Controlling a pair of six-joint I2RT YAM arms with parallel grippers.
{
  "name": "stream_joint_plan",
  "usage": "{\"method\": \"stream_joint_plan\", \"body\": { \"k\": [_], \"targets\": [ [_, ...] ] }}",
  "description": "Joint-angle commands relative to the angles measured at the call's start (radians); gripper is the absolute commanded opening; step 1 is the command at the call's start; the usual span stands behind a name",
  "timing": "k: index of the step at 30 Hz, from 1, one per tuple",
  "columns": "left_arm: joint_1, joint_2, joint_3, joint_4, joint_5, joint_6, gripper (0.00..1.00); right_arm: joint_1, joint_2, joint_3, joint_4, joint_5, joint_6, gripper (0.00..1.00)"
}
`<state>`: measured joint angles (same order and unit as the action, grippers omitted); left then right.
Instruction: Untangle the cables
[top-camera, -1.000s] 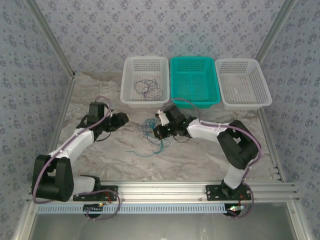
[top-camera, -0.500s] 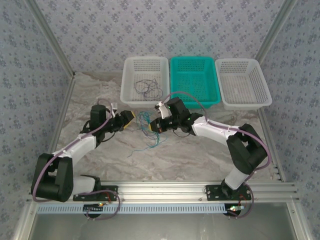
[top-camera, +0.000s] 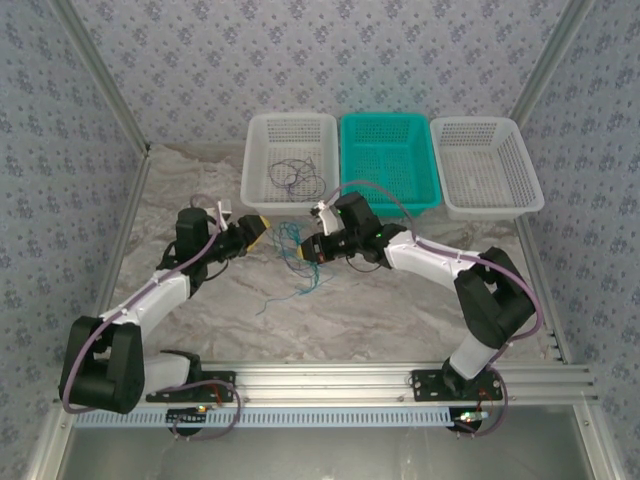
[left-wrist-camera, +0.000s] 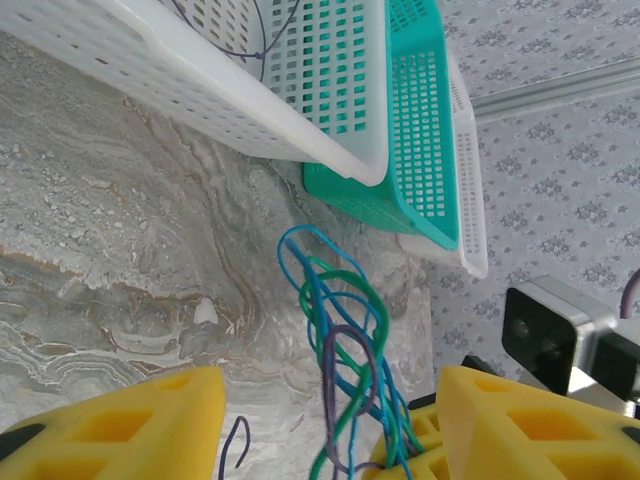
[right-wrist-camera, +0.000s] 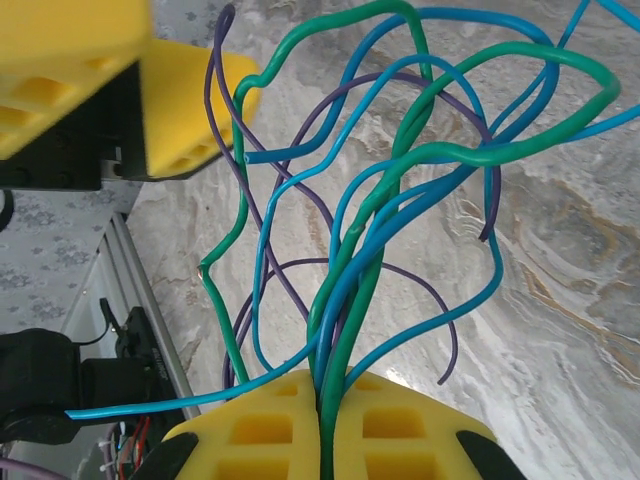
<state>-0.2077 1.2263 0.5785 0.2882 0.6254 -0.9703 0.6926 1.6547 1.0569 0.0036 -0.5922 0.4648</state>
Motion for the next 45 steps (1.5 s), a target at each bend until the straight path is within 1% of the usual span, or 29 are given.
{"method": "stream_joint_plan", "body": {
  "k": [1, 3, 4, 7, 10, 14, 15, 17, 19, 20, 22, 24, 25, 26, 27, 28, 29, 30, 33, 37, 40, 43, 45],
  "targets": [
    [-0.001, 0.016, 0.001, 0.008, 0.015, 0.012, 0.59, 0.006, -0.007, 0.036, 0.016, -0.045, 0.018, 0.00],
    [-0.008, 0.039, 0.005, 0.021, 0.023, 0.008, 0.58, 0.007, -0.007, 0.038, 0.027, -0.061, 0.024, 0.00],
    [-0.011, 0.047, 0.008, 0.030, 0.026, 0.005, 0.53, 0.008, -0.007, 0.040, 0.030, -0.067, 0.026, 0.00],
    [-0.029, 0.066, 0.015, 0.051, 0.027, -0.001, 0.37, 0.013, -0.004, 0.040, 0.033, -0.070, 0.031, 0.00],
    [-0.036, 0.069, 0.021, 0.046, 0.022, 0.005, 0.23, 0.012, -0.005, 0.041, 0.036, -0.060, 0.043, 0.00],
    [-0.036, 0.059, 0.038, -0.043, -0.006, 0.047, 0.02, 0.010, 0.012, 0.055, 0.008, -0.041, 0.040, 0.00],
    [-0.036, 0.054, 0.038, -0.050, -0.009, 0.050, 0.00, 0.008, 0.017, 0.053, 0.004, -0.039, 0.040, 0.00],
    [-0.036, 0.041, 0.036, -0.062, -0.015, 0.058, 0.00, 0.006, 0.026, 0.051, -0.005, -0.026, 0.042, 0.02],
    [-0.035, 0.022, 0.033, -0.073, -0.025, 0.062, 0.00, 0.004, 0.033, 0.041, -0.018, 0.005, 0.029, 0.10],
    [-0.035, 0.012, 0.030, -0.078, -0.032, 0.062, 0.00, 0.004, 0.037, 0.037, -0.039, 0.043, 0.014, 0.11],
    [-0.033, -0.011, 0.030, -0.088, -0.042, 0.062, 0.00, 0.004, 0.052, 0.024, -0.090, 0.171, -0.011, 0.09],
    [-0.027, -0.031, 0.037, -0.106, -0.046, 0.065, 0.00, -0.007, 0.086, 0.022, -0.173, 0.311, -0.004, 0.07],
    [-0.023, -0.041, 0.044, -0.122, -0.044, 0.068, 0.00, -0.019, 0.101, 0.016, -0.193, 0.353, 0.009, 0.07],
    [-0.018, -0.052, 0.055, -0.142, -0.041, 0.072, 0.00, -0.032, 0.116, 0.001, -0.199, 0.377, 0.022, 0.11],
    [-0.014, -0.062, 0.066, -0.160, -0.036, 0.075, 0.00, -0.046, 0.131, -0.011, -0.208, 0.386, 0.035, 0.15],
    [-0.011, -0.072, 0.074, -0.171, -0.031, 0.074, 0.00, -0.056, 0.142, -0.024, -0.212, 0.383, 0.042, 0.24],
    [-0.006, -0.084, 0.083, -0.181, -0.028, 0.074, 0.00, -0.063, 0.151, -0.038, -0.208, 0.376, 0.046, 0.35],
    [-0.004, -0.096, 0.093, -0.190, -0.027, 0.075, 0.00, -0.065, 0.156, -0.048, -0.208, 0.376, 0.047, 0.40],
    [0.000, -0.133, 0.134, -0.247, -0.037, 0.098, 0.00, -0.064, 0.151, -0.074, -0.208, 0.378, 0.043, 0.44],
    [0.012, -0.158, 0.174, -0.303, -0.045, 0.122, 0.00, -0.064, 0.122, -0.086, -0.200, 0.363, 0.028, 0.44],
    [0.037, -0.183, 0.199, -0.334, -0.044, 0.129, 0.00, -0.065, 0.101, -0.086, -0.203, 0.365, 0.017, 0.44],
    [0.063, -0.215, 0.234, -0.361, -0.044, 0.132, 0.00, -0.062, 0.062, -0.089, -0.175, 0.320, -0.003, 0.45],
    [0.065, -0.225, 0.275, -0.385, -0.042, 0.149, 0.00, -0.047, 0.023, -0.095, -0.134, 0.273, -0.016, 0.51]
  ]
}}
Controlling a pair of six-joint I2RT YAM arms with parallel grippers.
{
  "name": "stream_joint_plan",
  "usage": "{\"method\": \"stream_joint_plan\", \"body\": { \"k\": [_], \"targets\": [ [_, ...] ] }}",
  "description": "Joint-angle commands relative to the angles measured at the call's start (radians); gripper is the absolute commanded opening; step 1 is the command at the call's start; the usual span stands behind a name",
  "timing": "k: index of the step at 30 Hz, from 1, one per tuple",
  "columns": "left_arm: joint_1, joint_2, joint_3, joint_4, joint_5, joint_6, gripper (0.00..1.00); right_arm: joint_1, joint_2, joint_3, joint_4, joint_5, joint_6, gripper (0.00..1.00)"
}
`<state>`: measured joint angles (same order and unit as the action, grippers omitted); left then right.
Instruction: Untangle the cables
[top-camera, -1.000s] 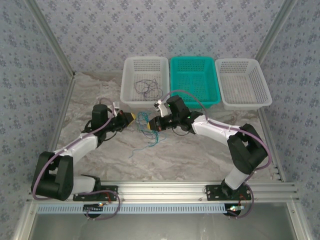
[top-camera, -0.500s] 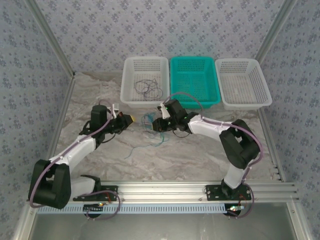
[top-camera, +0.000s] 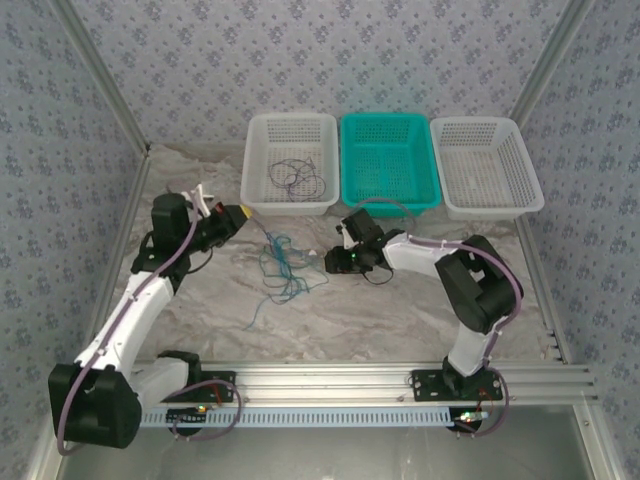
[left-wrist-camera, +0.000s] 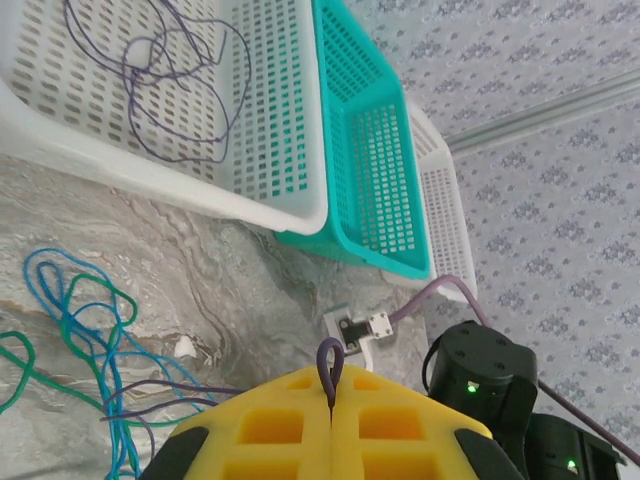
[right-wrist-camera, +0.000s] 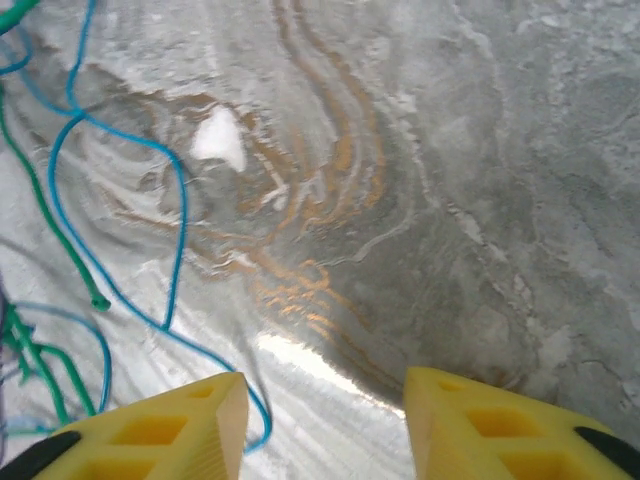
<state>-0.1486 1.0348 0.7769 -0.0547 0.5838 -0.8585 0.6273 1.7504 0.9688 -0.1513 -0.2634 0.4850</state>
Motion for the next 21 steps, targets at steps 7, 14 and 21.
{"method": "stream_joint_plan", "body": {
  "k": [7, 14, 21],
  "targets": [
    [-0.001, -0.021, 0.149, -0.077, 0.021, 0.053, 0.00, 0.160, -0.082, 0.099, 0.119, -0.023, -0.122, 0.71],
    [-0.002, -0.062, 0.195, -0.153, 0.005, 0.075, 0.00, 0.184, 0.155, 0.280, 0.230, -0.035, -0.067, 0.71],
    [0.002, -0.099, 0.396, -0.349, -0.115, 0.177, 0.00, 0.224, 0.287, 0.354, 0.170, 0.115, -0.133, 0.65]
  ]
}}
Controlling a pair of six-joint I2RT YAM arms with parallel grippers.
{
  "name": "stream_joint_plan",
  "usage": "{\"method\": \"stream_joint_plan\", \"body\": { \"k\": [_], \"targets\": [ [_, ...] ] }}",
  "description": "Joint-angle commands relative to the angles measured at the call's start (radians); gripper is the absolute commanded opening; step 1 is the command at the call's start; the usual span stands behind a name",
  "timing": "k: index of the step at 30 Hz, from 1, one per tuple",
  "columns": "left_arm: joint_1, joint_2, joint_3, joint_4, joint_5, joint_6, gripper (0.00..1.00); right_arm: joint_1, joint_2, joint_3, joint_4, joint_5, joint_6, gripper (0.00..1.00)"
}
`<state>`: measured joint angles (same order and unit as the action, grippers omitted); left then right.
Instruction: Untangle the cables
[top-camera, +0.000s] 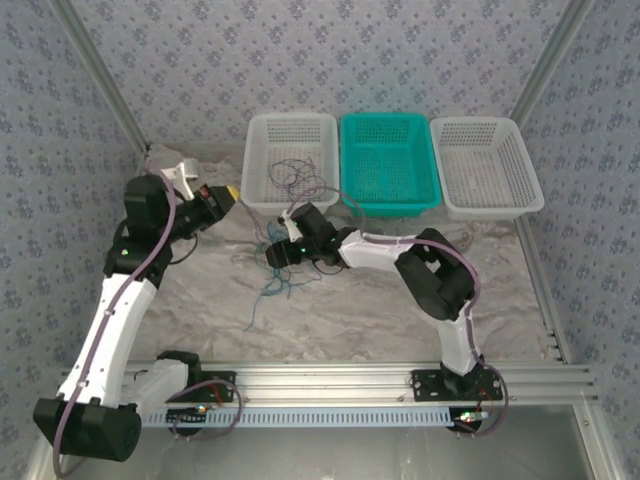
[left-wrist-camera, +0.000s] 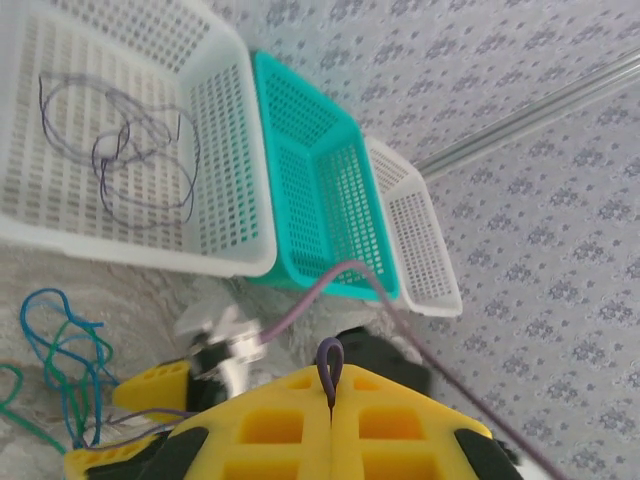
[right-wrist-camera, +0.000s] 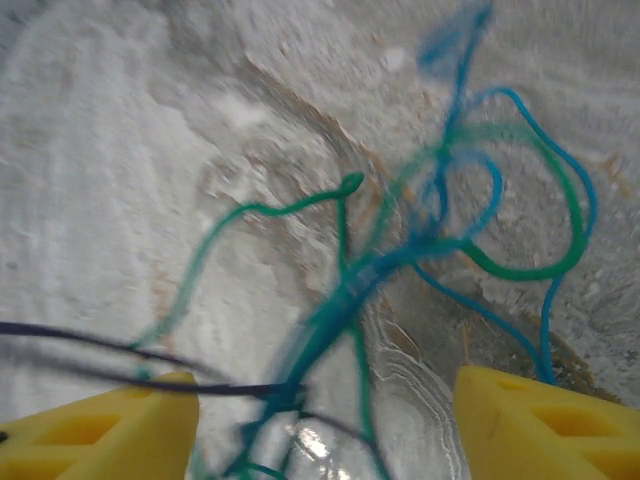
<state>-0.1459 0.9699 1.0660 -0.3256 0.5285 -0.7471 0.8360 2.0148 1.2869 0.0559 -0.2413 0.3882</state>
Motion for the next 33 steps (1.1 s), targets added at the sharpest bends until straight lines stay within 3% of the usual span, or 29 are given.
{"method": "stream_joint_plan", "body": {
  "k": [1, 4, 9, 11, 13, 15, 33],
  "targets": [
    [0.000, -0.033, 0.149, -0.105, -0.081, 0.081, 0.00, 0.014, 0.020, 0.025, -0.039, 0.123, -0.038, 0.60],
    [0.001, -0.016, 0.264, -0.149, -0.127, 0.117, 0.00, 0.002, -0.011, -0.027, -0.035, 0.154, -0.030, 0.44],
    [0.002, 0.069, 0.450, -0.144, -0.135, 0.131, 0.00, -0.019, -0.083, -0.142, -0.056, 0.177, -0.017, 0.34],
    [0.003, 0.114, 0.504, -0.104, -0.124, 0.119, 0.00, -0.028, -0.111, -0.184, -0.056, 0.174, -0.015, 0.24],
    [0.002, 0.167, 0.569, -0.081, -0.108, 0.108, 0.00, -0.033, -0.135, -0.226, -0.047, 0.171, -0.009, 0.08],
    [0.003, 0.219, 0.636, -0.061, -0.100, 0.101, 0.00, -0.041, -0.155, -0.257, -0.052, 0.159, 0.002, 0.01],
    [0.002, 0.725, 1.035, 0.126, -0.110, 0.105, 0.00, -0.038, -0.477, -0.512, -0.159, 0.211, 0.037, 0.00]
  ]
}}
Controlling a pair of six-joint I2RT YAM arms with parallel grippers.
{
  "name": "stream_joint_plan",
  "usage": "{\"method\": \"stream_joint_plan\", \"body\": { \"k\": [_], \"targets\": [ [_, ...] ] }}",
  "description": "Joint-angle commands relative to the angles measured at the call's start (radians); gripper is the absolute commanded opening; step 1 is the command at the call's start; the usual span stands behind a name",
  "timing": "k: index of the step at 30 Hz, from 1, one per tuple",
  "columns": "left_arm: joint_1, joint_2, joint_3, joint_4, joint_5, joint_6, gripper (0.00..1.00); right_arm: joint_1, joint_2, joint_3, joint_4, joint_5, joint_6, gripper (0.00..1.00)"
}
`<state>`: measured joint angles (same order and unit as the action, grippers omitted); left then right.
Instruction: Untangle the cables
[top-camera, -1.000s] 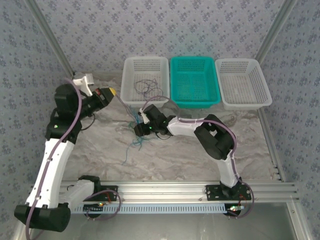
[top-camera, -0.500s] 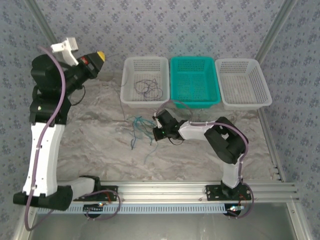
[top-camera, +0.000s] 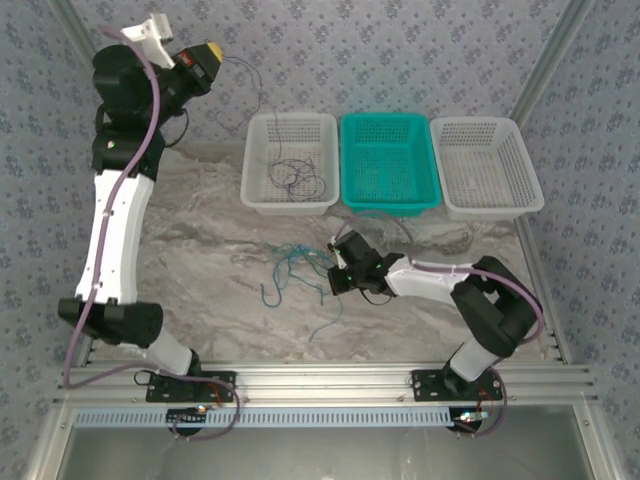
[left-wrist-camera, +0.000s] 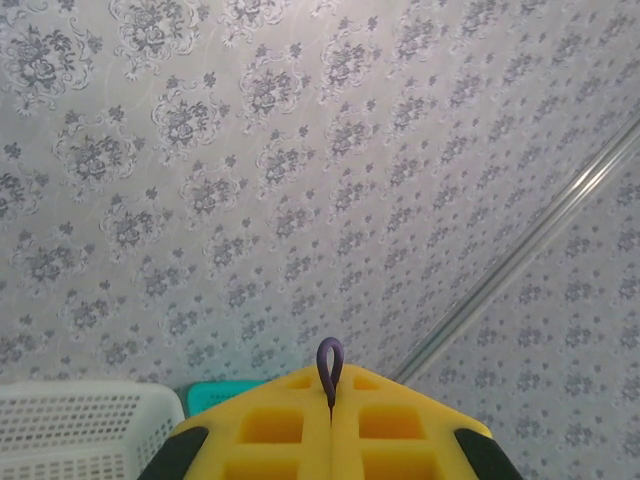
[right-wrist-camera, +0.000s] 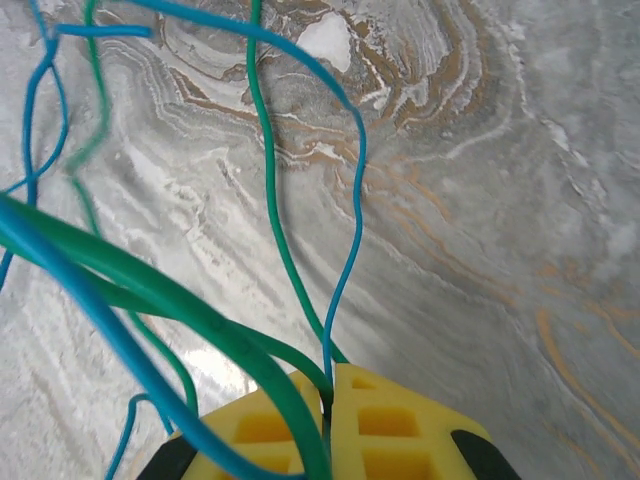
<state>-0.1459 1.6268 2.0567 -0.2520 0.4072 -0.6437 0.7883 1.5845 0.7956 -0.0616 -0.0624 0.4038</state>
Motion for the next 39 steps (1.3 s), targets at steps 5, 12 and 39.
{"method": "stream_joint_plan", "body": {
  "k": [5, 12, 39],
  "targets": [
    [-0.008, 0.231, 0.097, 0.025, 0.005, -0.008, 0.00, 0.011, -0.063, -0.034, -0.049, 0.045, 0.029, 0.00],
    [-0.058, 0.360, 0.104, -0.139, -0.042, 0.060, 0.56, 0.012, -0.064, -0.024, -0.048, 0.039, 0.039, 0.00],
    [-0.213, -0.805, -1.375, 0.186, -0.070, 0.105, 0.87, -0.017, -0.102, 0.164, -0.032, -0.170, 0.043, 0.00]
  ]
}}
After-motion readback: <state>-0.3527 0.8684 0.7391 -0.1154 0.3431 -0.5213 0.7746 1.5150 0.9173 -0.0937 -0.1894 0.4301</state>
